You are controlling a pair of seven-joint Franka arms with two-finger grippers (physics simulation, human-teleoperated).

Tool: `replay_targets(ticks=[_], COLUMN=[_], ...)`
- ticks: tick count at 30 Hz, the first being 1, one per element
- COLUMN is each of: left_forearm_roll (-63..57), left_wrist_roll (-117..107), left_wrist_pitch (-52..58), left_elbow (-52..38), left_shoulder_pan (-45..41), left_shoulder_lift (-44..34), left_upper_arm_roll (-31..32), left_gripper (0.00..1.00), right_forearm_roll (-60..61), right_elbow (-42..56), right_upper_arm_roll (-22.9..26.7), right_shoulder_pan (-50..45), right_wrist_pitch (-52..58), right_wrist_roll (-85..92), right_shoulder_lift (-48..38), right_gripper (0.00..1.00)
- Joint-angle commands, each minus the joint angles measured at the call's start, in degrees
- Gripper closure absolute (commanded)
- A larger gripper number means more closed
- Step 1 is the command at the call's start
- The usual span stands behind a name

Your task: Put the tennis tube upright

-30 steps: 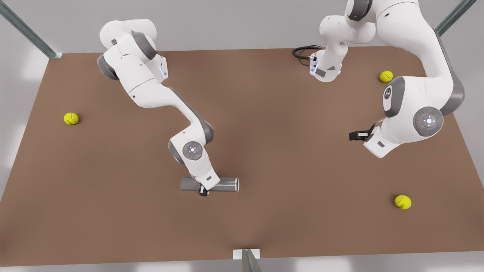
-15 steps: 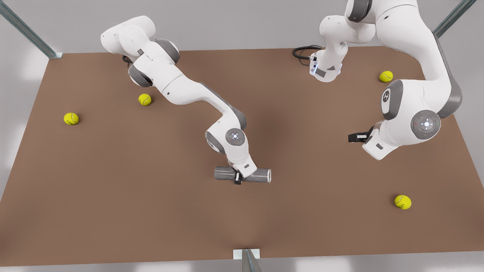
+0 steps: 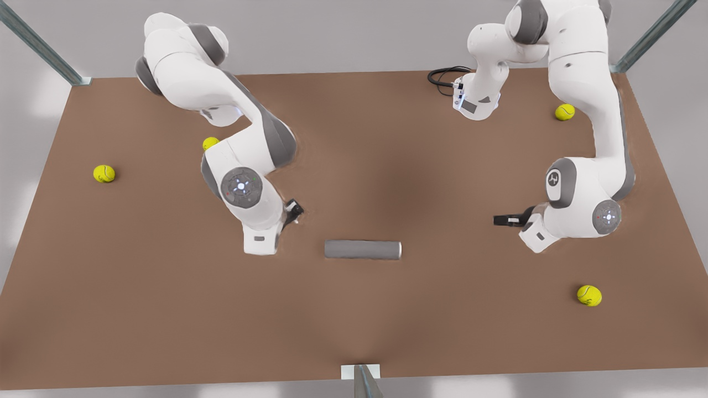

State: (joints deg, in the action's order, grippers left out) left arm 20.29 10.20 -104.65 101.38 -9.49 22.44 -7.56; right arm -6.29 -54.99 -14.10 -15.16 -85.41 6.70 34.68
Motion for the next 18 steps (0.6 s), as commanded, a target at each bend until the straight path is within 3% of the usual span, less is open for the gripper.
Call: replay_targets(ticks=[1, 3, 4, 10, 18], left_forearm_roll=[29.8, 46.7, 54.3, 75.4, 75.4], left_wrist_roll=[5.1, 19.0, 30.1, 49.3, 51.4], left_wrist_pitch=[-1.9, -2.1, -1.9, -1.8, -3.5], left_elbow=[3.2, 7.9, 10.8, 17.1, 8.9], left_shoulder_pan=[0.0, 0.0, 0.0, 1.0, 0.9], left_shoulder_lift=[0.8, 5.7, 7.4, 10.4, 16.1], left_upper_arm_roll=[0.0, 0.2, 0.5, 6.2, 9.0], left_gripper=[0.00, 0.00, 0.00, 0.00, 0.00], right_forearm_roll=[-0.2, 1.9, 2.6, 1.7, 2.2], right_elbow=[-4.1, -29.7, -34.8, -29.0, -26.8], right_upper_arm_roll=[0.4, -0.4, -0.3, 0.0, 0.2], right_shoulder_pan=[3.1, 20.2, 22.9, 24.7, 27.3], right_wrist_pitch=[-0.4, -12.1, -12.4, -3.9, -3.9], right_wrist_roll=[-0.6, -4.6, -9.4, -8.2, -7.1], right_shoulder_lift=[-3.4, -20.8, -25.7, -25.2, -23.6], right_gripper=[0.00, 0.00, 0.00, 0.00, 0.00])
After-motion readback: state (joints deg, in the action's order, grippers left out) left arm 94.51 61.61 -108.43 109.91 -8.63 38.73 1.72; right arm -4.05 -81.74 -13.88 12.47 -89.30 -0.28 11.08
